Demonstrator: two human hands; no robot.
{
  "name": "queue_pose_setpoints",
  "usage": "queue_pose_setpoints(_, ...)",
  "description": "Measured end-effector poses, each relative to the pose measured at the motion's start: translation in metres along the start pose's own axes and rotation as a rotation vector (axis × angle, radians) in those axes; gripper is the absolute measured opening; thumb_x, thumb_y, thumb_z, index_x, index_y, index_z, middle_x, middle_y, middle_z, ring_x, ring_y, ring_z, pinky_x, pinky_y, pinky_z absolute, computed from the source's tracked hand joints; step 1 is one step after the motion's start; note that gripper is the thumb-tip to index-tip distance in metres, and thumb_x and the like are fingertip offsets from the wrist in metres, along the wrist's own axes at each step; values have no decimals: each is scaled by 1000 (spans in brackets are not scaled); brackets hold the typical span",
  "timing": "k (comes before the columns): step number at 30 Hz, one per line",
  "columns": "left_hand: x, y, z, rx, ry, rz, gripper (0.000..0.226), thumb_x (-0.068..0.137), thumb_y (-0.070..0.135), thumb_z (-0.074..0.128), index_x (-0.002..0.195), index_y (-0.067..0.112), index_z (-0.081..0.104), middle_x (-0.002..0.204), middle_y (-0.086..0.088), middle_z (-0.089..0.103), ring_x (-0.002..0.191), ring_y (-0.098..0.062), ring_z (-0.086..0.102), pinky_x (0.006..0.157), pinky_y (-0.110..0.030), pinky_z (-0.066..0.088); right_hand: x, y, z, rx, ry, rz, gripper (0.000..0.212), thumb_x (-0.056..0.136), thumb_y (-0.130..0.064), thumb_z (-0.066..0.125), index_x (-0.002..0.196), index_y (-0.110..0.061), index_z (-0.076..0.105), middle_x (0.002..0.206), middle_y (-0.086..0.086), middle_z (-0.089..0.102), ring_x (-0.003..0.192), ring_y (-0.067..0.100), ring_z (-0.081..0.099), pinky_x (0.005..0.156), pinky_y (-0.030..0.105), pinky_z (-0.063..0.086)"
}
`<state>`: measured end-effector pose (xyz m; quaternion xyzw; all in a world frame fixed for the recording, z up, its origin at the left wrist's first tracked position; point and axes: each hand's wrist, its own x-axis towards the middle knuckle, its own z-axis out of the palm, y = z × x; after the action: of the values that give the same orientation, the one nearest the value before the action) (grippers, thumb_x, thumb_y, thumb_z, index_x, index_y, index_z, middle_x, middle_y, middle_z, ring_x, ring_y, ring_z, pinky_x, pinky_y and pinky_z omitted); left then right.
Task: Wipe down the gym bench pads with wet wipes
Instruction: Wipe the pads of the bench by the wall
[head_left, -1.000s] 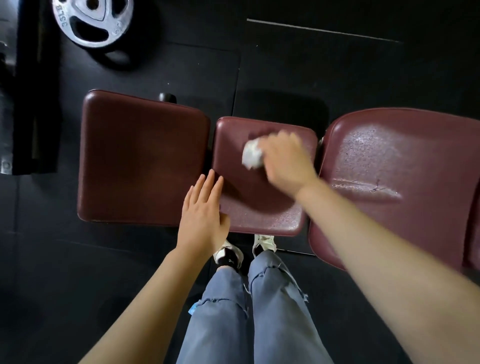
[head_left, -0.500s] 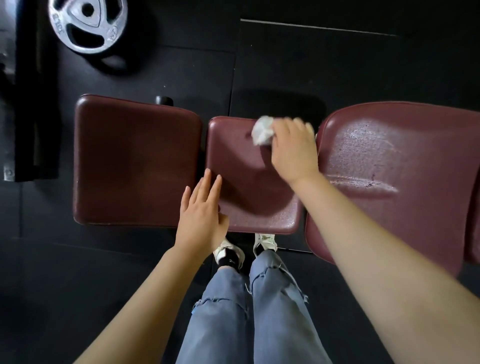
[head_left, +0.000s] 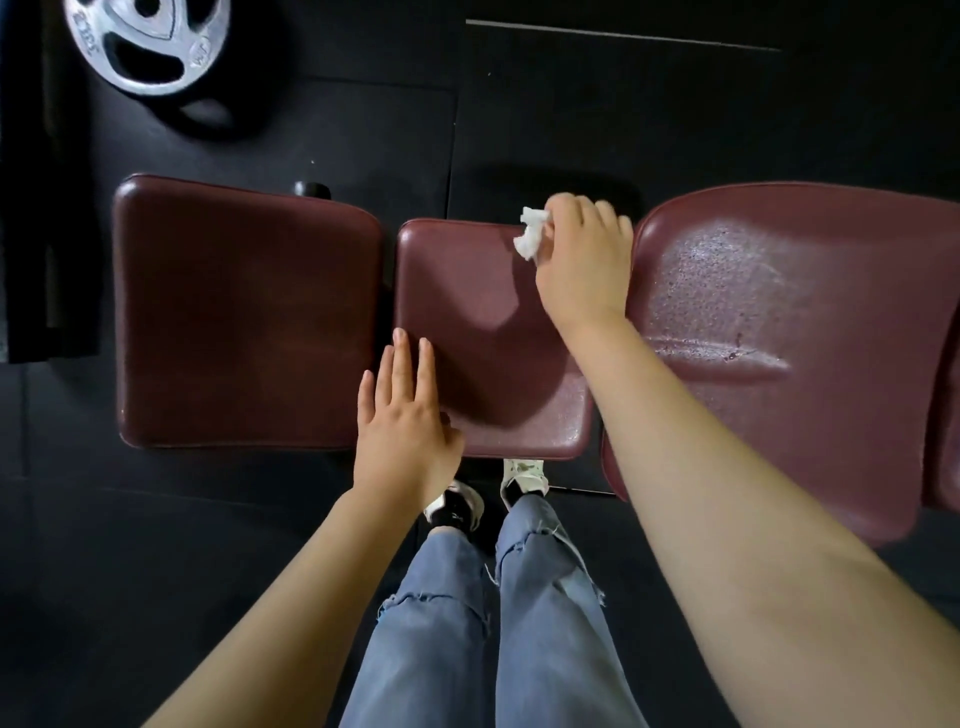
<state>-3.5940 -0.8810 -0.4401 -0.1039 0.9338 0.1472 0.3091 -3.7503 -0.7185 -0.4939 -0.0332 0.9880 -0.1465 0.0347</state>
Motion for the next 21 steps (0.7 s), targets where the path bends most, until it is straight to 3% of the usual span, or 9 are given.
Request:
queue_pose_setpoints(5, 0, -2, -4, 41, -45, 10, 97, 85, 30, 54, 158, 15, -8, 164, -10, -20, 153, -24, -11, 123, -42, -5, -152, 16, -4, 149, -187, -3, 36, 80, -6, 54, 114, -16, 60, 94, 1, 64, 88, 29, 55, 78, 41, 36)
queue_pose_setpoints(8, 1, -3, -3, 66, -50, 22, 98, 85, 32, 55, 157, 14, -9, 163, -12, -20, 153, -26, -11, 123, -43, -4, -218, 16, -10, 121, -250, 37, 28, 84, -9, 50, 106, -21, 60, 84, -6, 62, 76, 24, 55, 72, 36, 30)
queue_pose_setpoints(13, 1, -2, -2, 67, -46, 25, 98, 85, 32, 55, 158, 14, -9, 163, -12, -20, 153, -26, -12, 123, -43, -5, -94, 15, -3, 93, -68, 145, 18, 83, -15, 49, 97, -13, 60, 87, 3, 65, 84, 29, 57, 78, 40, 37)
queue_pose_setpoints(16, 1, -3, -2, 53, -39, 20, 97, 86, 32, 55, 158, 14, -8, 164, -11, -19, 153, -25, -11, 122, -41, -5, -19, 10, 2, 116, 42, 290, 15, 88, -16, 53, 103, -14, 58, 98, 3, 67, 93, 28, 59, 79, 38, 36)
queue_pose_setpoints(18, 0, -3, -3, 49, -47, 24, 97, 85, 31, 55, 158, 15, -8, 164, -11, -19, 153, -24, -10, 122, -41, -5, -34, 6, 5, 121, 52, 304, 15, 91, -17, 52, 105, -14, 58, 101, 2, 67, 92, 27, 60, 77, 37, 36)
queue_pose_setpoints(21, -1, -2, -6, 51, -63, 27, 97, 86, 31, 55, 158, 14, -9, 164, -12, -20, 153, -26, -11, 123, -42, -5, -129, 7, 2, 151, 4, 285, 19, 87, -9, 57, 105, -14, 62, 101, 3, 70, 90, 29, 62, 77, 38, 40)
